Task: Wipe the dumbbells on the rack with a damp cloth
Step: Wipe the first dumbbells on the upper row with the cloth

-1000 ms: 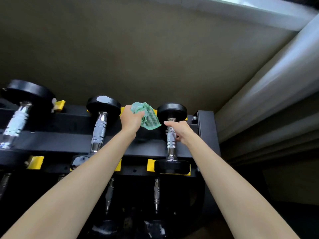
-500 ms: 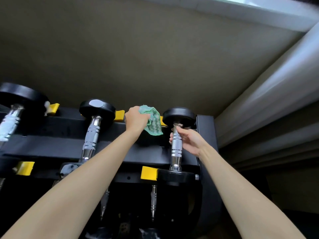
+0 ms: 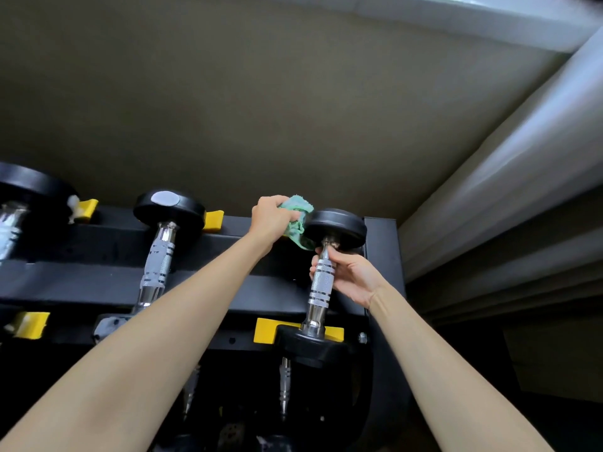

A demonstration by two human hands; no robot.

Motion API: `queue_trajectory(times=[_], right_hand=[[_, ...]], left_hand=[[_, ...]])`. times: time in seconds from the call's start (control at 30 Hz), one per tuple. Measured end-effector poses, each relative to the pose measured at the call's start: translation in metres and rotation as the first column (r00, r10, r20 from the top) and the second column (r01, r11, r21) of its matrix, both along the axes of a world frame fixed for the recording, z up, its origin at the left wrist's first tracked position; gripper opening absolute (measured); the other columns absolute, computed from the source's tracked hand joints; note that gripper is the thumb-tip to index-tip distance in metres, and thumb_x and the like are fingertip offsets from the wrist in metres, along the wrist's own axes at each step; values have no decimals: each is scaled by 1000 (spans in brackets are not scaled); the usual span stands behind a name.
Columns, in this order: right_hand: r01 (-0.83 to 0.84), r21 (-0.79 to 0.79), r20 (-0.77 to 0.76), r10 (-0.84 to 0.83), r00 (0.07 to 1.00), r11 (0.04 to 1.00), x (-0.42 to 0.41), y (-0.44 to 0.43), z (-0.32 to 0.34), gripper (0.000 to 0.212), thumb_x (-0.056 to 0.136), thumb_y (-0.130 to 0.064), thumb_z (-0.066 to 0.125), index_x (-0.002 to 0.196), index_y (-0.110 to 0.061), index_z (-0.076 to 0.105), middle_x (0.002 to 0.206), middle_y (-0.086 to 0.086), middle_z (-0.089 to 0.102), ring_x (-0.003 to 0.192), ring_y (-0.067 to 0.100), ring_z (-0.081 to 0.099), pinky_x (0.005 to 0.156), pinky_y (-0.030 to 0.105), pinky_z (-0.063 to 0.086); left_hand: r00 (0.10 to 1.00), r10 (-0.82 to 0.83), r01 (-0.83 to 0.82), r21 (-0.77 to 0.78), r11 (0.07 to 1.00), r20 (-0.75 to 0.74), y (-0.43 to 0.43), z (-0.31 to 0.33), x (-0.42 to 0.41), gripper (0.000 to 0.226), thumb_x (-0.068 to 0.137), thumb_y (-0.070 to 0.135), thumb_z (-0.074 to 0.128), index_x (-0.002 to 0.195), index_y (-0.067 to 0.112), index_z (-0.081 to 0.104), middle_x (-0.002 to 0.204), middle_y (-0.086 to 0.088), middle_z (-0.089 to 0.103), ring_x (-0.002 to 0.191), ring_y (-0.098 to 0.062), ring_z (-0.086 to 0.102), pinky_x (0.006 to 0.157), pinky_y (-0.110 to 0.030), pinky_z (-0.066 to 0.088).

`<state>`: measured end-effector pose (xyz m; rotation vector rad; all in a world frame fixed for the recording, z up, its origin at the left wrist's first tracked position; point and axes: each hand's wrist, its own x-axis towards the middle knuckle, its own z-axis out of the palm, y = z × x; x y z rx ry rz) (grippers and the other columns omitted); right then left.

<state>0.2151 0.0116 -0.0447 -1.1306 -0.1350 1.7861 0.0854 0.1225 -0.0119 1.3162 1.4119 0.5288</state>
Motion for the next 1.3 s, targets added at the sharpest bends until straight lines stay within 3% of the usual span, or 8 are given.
queue_trajectory(times=[0.2, 0.4, 0.5, 0.67, 0.83, 1.0, 1.17, 1.3], right_hand=[[89, -43, 22, -88, 996, 995, -8, 2, 5, 19, 95, -12, 46, 81, -4, 56, 70, 11, 59, 66, 21, 58, 70, 33, 55], [204, -29, -66, -206, 976, 979, 4, -12, -1, 20, 80, -16, 54, 93, -1, 56, 77, 10, 57, 62, 18, 58, 64, 31, 56], [243, -22, -106, -244, 964, 970, 10, -18, -2, 22, 79, -16, 54, 96, -2, 55, 78, 9, 57, 66, 18, 57, 64, 31, 57], [201, -9, -96, -201, 975, 979, 10, -16, -1, 22, 79, -16, 54, 96, -2, 57, 78, 10, 58, 69, 19, 56, 66, 31, 57], [139, 9, -57, -138, 989, 990, 4, -9, -2, 22, 79, -16, 55, 93, -1, 57, 75, 10, 58, 64, 18, 58, 66, 31, 55], [128, -1, -56, -128, 990, 992, 1, -4, -5, 23, 80, -18, 55, 94, 0, 57, 75, 11, 58, 62, 18, 59, 66, 31, 55], [121, -13, -55, -122, 991, 993, -2, 2, -1, 17, 92, -15, 46, 92, -1, 56, 74, 10, 57, 61, 18, 59, 65, 30, 56], [110, -7, -43, -111, 993, 994, -1, 3, -2, 22, 80, -19, 55, 94, -1, 56, 74, 10, 57, 62, 17, 58, 66, 30, 56]], left_hand=[[991, -83, 68, 141, 988, 105, 6, 27, -6, 22, 75, 4, 64, 90, 18, 71, 85, -4, 65, 81, -18, 59, 81, -34, 51], [977, 111, -34, 381, 924, -183, 27, 18, -18, 20, 80, 4, 57, 97, 11, 65, 95, -8, 65, 89, -23, 57, 74, -30, 46], [933, -27, 152, 325, 934, -358, 19, -7, -6, 27, 81, 3, 55, 105, 11, 64, 107, -12, 61, 100, -29, 54, 77, -31, 38], [876, -194, 330, 254, 909, -442, 4, -32, 14, 16, 86, 4, 52, 99, 6, 61, 104, -17, 57, 100, -33, 53, 72, -32, 35], [865, -365, 439, 165, 883, -344, 3, -34, 29, 29, 83, -5, 45, 105, 4, 63, 105, -19, 59, 99, -31, 53, 68, -27, 29], [908, -360, 366, -12, 930, -216, 17, -31, 11, 36, 81, -2, 57, 112, 14, 67, 100, -8, 64, 97, -23, 56, 85, -27, 47], [935, -6, 99, 245, 964, -355, 24, -33, -15, 30, 87, 7, 52, 115, 9, 61, 115, -14, 62, 110, -33, 50, 83, -31, 38], [860, -344, 443, 219, 869, -376, 18, -45, -7, 25, 83, 0, 52, 104, 8, 63, 105, -18, 59, 105, -36, 52, 85, -35, 40]])
